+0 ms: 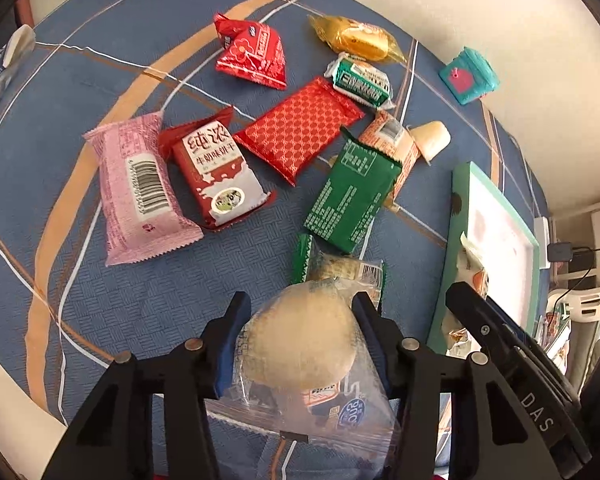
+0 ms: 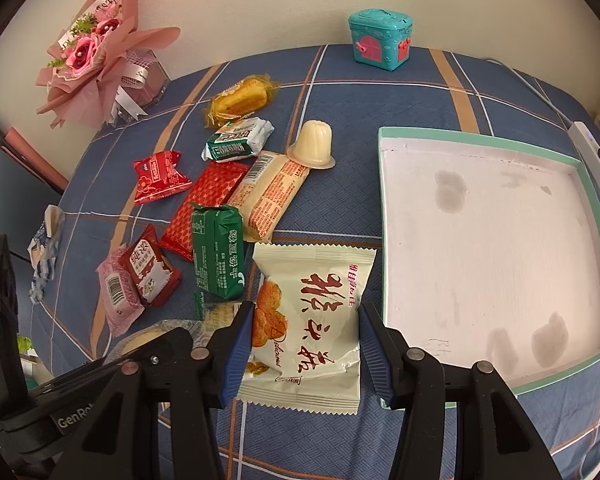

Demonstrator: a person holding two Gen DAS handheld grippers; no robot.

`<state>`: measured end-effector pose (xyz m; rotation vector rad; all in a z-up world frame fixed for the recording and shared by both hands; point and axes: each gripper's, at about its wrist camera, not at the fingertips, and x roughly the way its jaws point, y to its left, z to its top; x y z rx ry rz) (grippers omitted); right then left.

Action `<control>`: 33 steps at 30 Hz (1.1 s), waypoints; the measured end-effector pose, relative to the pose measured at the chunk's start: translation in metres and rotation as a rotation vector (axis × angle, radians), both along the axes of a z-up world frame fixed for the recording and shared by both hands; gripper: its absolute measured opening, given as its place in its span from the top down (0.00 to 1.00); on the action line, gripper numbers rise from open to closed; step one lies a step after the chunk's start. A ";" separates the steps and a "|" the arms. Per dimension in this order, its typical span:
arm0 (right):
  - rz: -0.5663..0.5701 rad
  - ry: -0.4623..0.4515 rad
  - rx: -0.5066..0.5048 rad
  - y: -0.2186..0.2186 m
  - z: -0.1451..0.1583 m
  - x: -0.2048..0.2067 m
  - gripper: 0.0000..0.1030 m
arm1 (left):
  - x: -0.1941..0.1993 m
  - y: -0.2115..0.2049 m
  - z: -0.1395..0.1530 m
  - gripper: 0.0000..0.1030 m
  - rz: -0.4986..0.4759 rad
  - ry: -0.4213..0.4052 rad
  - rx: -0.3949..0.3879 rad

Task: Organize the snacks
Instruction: 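Lift the steamed bun with the left tool while the right tool carries the pastry toward the tray, then lower both held snacks into the white tray and open both tools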

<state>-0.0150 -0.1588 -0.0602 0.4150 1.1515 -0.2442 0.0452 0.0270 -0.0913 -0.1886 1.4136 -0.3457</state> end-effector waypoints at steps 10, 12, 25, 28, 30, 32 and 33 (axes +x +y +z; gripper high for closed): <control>-0.054 -0.012 0.012 -0.019 0.004 -0.005 0.47 | 0.004 0.003 0.033 0.48 0.058 -0.113 0.024; -0.109 -0.009 -0.026 -0.033 0.006 -0.009 0.47 | 0.004 -0.008 0.039 0.47 0.035 -0.130 0.040; -0.384 -0.014 -0.092 -0.125 0.001 -0.034 0.47 | 0.000 -0.149 0.075 0.47 -0.265 -0.308 0.019; -0.420 -0.022 -0.090 -0.139 -0.004 -0.035 0.47 | 0.003 -0.183 0.066 0.47 -0.318 -0.325 0.009; -0.443 -0.029 -0.099 -0.150 -0.009 -0.033 0.47 | 0.005 -0.201 0.058 0.47 -0.339 -0.321 -0.002; -0.461 -0.037 -0.109 -0.160 -0.012 -0.035 0.47 | 0.008 -0.215 0.047 0.47 -0.351 -0.311 -0.008; -0.471 -0.037 -0.114 -0.165 -0.014 -0.036 0.47 | 0.009 -0.222 0.042 0.47 -0.354 -0.306 -0.007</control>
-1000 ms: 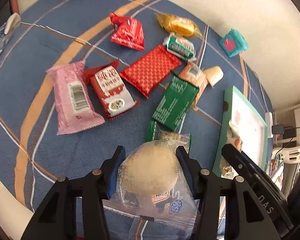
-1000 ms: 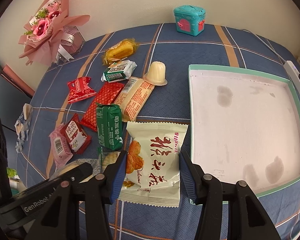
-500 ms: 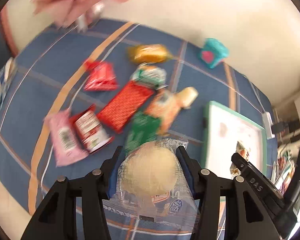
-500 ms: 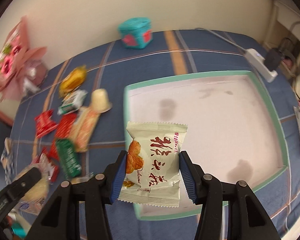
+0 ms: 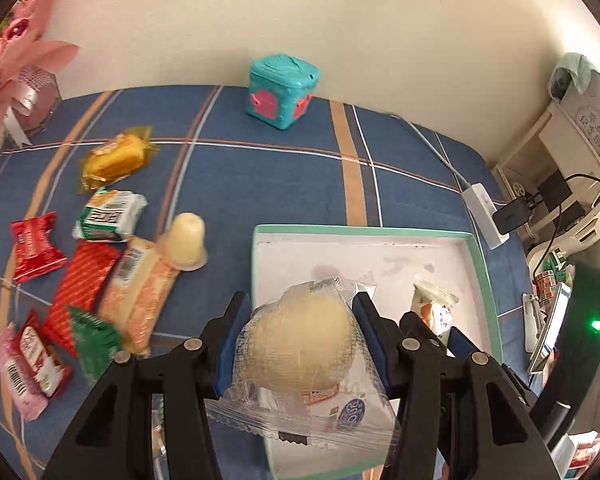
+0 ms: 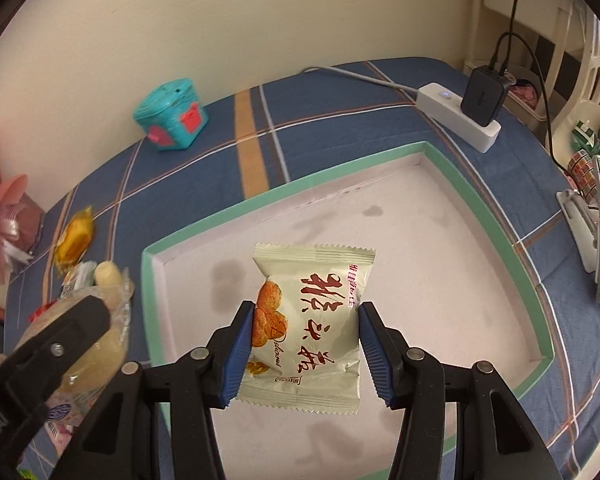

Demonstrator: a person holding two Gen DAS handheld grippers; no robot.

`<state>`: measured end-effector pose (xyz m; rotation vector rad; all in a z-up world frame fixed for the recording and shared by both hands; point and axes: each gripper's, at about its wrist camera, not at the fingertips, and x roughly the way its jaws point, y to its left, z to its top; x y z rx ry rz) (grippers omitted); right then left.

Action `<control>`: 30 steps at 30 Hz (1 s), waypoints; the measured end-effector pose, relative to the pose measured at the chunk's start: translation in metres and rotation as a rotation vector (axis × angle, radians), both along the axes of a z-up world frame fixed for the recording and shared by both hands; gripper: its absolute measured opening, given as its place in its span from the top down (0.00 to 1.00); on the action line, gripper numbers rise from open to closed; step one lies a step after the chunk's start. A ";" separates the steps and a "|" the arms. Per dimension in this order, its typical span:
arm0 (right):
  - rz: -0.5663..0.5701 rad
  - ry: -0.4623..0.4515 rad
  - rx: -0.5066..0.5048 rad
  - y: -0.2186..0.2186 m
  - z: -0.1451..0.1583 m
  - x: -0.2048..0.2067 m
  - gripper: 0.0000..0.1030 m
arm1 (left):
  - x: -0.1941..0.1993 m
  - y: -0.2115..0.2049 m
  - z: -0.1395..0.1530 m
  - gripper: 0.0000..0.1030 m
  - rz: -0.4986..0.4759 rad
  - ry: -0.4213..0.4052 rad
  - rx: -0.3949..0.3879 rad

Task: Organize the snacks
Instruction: 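Lower both held snacks into the white tray and open both tools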

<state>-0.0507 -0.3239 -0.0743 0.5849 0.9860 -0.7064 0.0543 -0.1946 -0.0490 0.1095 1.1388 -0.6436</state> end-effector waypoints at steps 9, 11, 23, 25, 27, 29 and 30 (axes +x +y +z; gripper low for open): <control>-0.077 0.026 -0.026 -0.044 -0.021 0.002 0.47 | 0.009 -0.038 -0.028 0.47 -0.037 0.001 0.014; -0.085 0.030 -0.018 -0.050 -0.027 0.003 0.47 | 0.013 -0.043 -0.034 0.47 -0.038 0.011 0.011; -0.085 0.060 -0.038 -0.065 -0.041 0.013 0.46 | 0.014 -0.070 -0.039 0.43 -0.082 -0.061 0.031; -0.091 0.057 -0.030 -0.068 -0.041 0.013 0.46 | 0.016 -0.069 -0.038 0.39 -0.082 -0.052 0.026; -0.094 0.061 -0.025 -0.069 -0.041 0.011 0.43 | 0.017 -0.069 -0.036 0.28 -0.085 -0.041 0.020; -0.091 0.063 -0.012 -0.070 -0.042 0.011 0.41 | 0.017 -0.069 -0.034 0.26 -0.089 -0.030 0.009; -0.090 0.064 -0.008 -0.069 -0.042 0.010 0.39 | 0.017 -0.068 -0.032 0.26 -0.091 -0.028 0.008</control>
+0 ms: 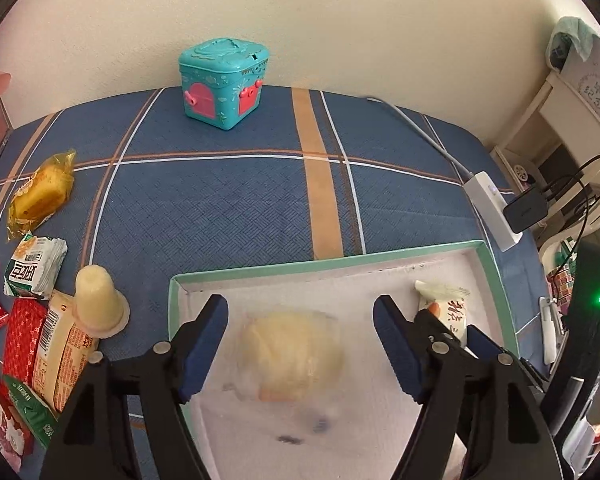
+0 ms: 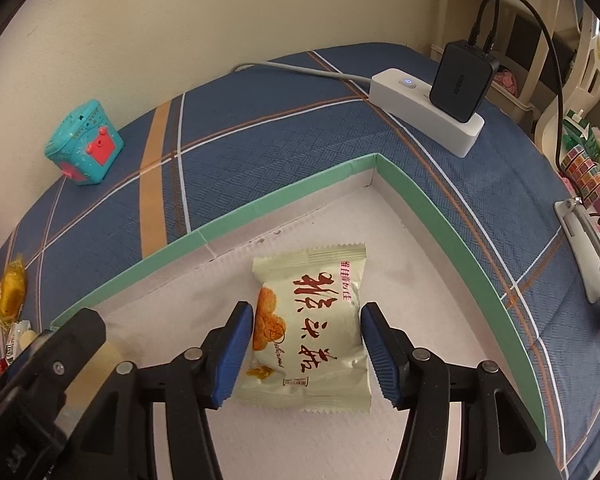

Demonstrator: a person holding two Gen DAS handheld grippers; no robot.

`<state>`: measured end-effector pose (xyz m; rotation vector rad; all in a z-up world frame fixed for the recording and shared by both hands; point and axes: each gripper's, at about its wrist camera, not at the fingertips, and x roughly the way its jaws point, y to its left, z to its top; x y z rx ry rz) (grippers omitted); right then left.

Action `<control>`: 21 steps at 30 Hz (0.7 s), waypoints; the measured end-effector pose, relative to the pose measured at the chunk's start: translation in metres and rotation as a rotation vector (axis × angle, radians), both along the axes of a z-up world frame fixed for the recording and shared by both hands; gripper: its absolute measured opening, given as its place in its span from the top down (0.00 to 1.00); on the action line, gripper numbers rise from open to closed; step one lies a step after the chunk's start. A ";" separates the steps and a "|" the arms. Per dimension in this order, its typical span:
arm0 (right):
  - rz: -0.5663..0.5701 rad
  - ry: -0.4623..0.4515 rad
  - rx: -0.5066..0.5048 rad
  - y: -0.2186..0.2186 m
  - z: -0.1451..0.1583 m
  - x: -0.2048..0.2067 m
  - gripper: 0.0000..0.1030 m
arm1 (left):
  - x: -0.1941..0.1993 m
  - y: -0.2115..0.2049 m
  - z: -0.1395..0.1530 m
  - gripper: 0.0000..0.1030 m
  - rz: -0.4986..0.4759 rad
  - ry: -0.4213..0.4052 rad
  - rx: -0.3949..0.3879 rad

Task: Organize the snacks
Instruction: 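Lower both held snacks into the white tray and open both tools, then move both tools back over the remaining snacks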

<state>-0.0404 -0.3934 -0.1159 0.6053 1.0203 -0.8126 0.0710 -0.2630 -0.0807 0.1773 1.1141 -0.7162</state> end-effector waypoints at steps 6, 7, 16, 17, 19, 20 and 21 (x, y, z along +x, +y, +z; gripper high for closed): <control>0.013 0.030 0.011 0.006 0.001 -0.002 0.28 | -0.005 0.002 0.011 0.22 -0.003 -0.003 0.007; 0.014 0.038 0.015 0.007 0.000 -0.003 0.26 | -0.005 0.004 0.012 0.20 0.000 -0.003 0.011; 0.022 0.063 0.011 0.018 0.003 -0.017 0.04 | -0.009 0.030 0.010 0.06 0.046 -0.057 0.084; 0.023 0.064 0.010 0.020 0.004 -0.018 0.03 | -0.010 0.034 0.010 0.06 0.051 -0.061 0.087; 0.026 0.068 0.011 0.023 0.004 -0.021 0.02 | -0.010 0.044 0.010 0.06 0.067 -0.073 0.096; 0.027 0.068 0.013 0.025 0.005 -0.023 0.02 | -0.011 0.048 0.010 0.05 0.075 -0.079 0.099; 0.028 0.068 0.013 0.026 0.005 -0.024 0.01 | -0.011 0.053 0.010 0.05 0.085 -0.087 0.105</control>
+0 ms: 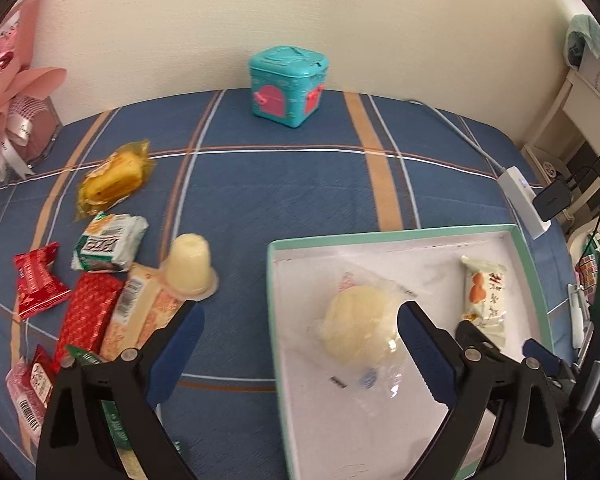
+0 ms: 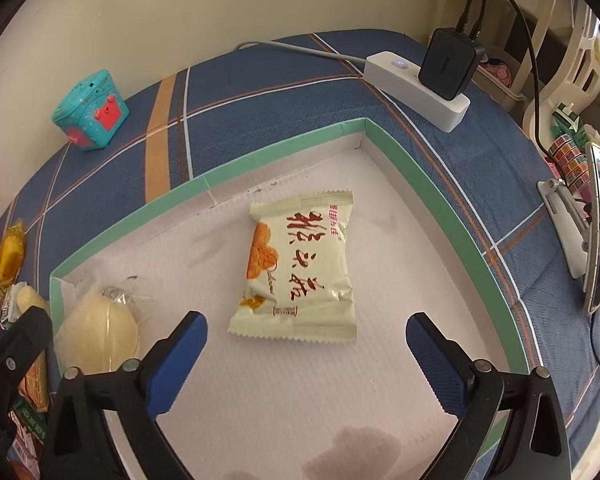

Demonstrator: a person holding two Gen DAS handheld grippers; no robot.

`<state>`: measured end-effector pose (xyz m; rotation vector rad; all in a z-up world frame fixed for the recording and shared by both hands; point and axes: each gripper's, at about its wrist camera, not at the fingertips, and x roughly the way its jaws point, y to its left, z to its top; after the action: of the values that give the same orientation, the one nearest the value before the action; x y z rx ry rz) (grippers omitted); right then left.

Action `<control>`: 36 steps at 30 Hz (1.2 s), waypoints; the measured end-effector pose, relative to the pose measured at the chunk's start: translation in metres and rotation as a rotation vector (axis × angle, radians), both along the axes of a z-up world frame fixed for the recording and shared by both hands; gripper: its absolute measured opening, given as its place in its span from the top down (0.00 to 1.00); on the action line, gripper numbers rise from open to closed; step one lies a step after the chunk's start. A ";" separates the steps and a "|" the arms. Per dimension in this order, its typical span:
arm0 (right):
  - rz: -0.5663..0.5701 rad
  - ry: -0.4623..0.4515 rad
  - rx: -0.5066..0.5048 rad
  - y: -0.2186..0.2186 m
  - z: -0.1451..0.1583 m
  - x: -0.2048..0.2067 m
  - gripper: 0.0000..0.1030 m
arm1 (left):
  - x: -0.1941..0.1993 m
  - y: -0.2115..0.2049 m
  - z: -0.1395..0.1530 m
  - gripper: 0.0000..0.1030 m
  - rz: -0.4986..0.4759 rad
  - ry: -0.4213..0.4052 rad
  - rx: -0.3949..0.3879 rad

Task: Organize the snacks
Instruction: 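Move both tools back over the remaining snacks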

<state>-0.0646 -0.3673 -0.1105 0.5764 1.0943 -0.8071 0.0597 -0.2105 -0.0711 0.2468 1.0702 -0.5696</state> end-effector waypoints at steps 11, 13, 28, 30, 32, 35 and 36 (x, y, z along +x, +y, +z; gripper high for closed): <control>0.027 -0.014 -0.035 0.026 0.019 -0.016 0.00 | -0.005 0.043 -0.004 0.05 0.086 -0.049 0.101; 0.044 -0.029 -0.044 0.035 0.024 -0.019 0.00 | -0.007 0.048 -0.006 0.05 0.096 -0.041 0.112; 0.173 -0.066 -0.052 0.094 0.038 -0.020 0.00 | -0.023 0.092 -0.009 0.05 0.166 0.028 0.173; 0.178 -0.069 -0.053 0.100 0.039 -0.023 0.00 | -0.025 0.098 -0.007 0.05 0.179 0.023 0.174; 0.182 -0.075 -0.047 0.105 0.041 -0.026 0.00 | -0.027 0.103 -0.004 0.05 0.187 0.016 0.174; 0.184 -0.085 -0.034 0.113 0.042 -0.029 0.00 | -0.029 0.111 -0.001 0.05 0.196 0.018 0.170; 0.190 -0.084 -0.032 0.116 0.042 -0.029 0.00 | -0.030 0.115 0.000 0.05 0.201 0.022 0.169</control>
<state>-0.0937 -0.2514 -0.0687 0.4671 1.0398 -0.6291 0.0302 -0.0959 -0.0713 0.2768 1.1502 -0.3025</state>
